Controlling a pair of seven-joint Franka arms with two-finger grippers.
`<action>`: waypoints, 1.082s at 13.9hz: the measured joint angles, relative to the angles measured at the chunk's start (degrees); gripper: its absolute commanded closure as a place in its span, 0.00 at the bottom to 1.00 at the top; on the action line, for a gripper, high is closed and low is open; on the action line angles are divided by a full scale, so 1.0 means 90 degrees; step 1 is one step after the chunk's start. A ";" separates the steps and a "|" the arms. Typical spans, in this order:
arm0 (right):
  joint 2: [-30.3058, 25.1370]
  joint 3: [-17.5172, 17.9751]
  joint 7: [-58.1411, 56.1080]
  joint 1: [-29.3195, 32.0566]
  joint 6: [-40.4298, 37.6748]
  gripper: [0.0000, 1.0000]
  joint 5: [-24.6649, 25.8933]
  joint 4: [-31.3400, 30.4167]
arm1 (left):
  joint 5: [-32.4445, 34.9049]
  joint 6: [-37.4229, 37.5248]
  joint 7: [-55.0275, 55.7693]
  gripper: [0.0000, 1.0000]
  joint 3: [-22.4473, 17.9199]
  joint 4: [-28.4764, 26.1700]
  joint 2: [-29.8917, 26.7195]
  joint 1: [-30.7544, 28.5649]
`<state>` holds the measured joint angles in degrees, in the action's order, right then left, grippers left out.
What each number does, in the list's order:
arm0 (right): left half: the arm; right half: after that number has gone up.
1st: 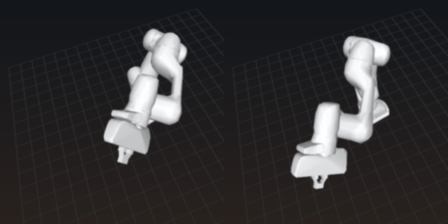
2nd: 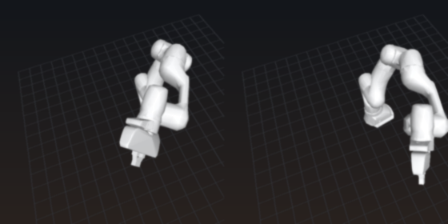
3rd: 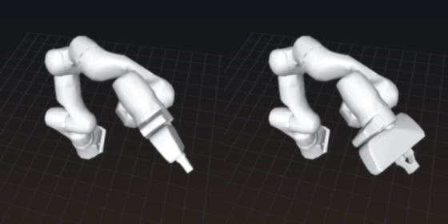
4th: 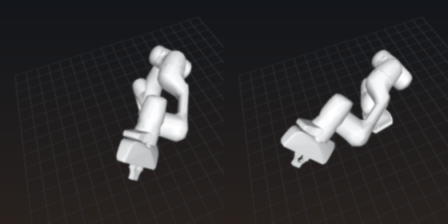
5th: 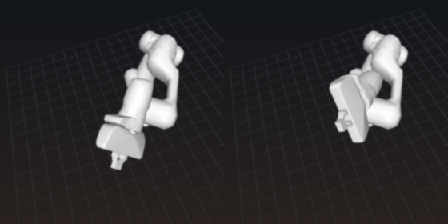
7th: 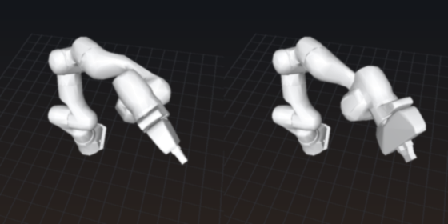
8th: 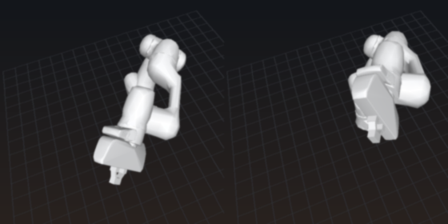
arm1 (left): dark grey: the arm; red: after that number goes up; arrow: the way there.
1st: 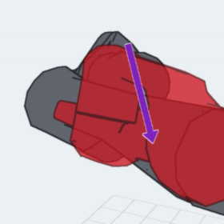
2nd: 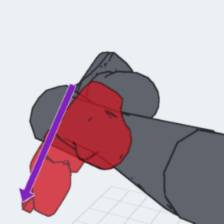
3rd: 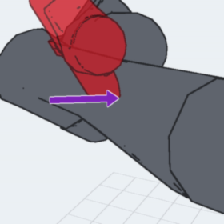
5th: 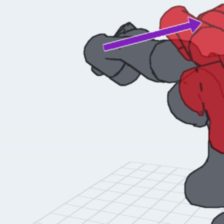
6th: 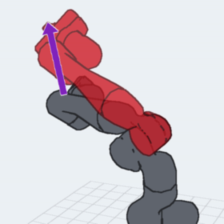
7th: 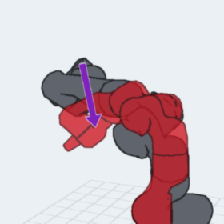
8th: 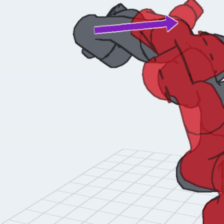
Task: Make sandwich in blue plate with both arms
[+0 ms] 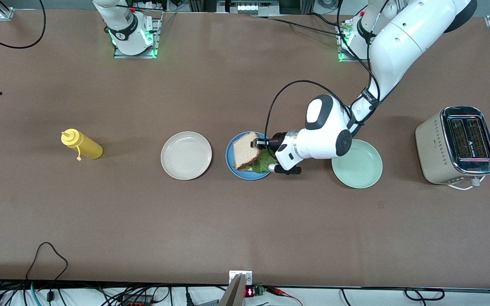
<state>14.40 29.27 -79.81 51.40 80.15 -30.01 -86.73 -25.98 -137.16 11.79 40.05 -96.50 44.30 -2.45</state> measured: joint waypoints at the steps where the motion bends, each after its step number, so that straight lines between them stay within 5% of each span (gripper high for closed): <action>1: -0.0247 0.0006 0.0645 -0.0325 0.0009 0.00 0.0152 0.0039 | 0.0000 0.0000 0.0000 0.92 -0.0011 0.0001 0.0004 -0.0011; 5: -0.1151 0.0017 0.3539 -0.1763 0.0113 0.00 0.1458 0.0151 | 0.0000 0.0003 -0.0184 0.77 -0.0079 0.0000 0.0145 -0.0063; 9: -0.1411 -0.0181 0.6056 -0.3168 0.0212 0.00 0.2884 0.0128 | 0.0000 -0.0004 -0.0429 0.07 -0.0196 0.0001 0.0411 -0.0064; 11: -0.1376 -0.0780 0.7037 -0.3903 0.0214 0.00 0.3101 0.0073 | 0.0000 -0.0056 -0.0673 0.00 -0.0252 0.0003 0.0453 -0.0063; 15: -0.1177 -0.3020 0.7521 -0.5641 0.0238 0.00 0.3143 -0.0028 | 0.0000 -0.0126 -0.0890 0.00 -0.0281 0.0126 0.0393 -0.0101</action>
<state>3.81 2.09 -12.12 0.63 82.29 -1.72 -86.97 -25.98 -138.30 3.78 37.52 -95.36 47.83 -3.36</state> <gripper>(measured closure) 0.000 0.022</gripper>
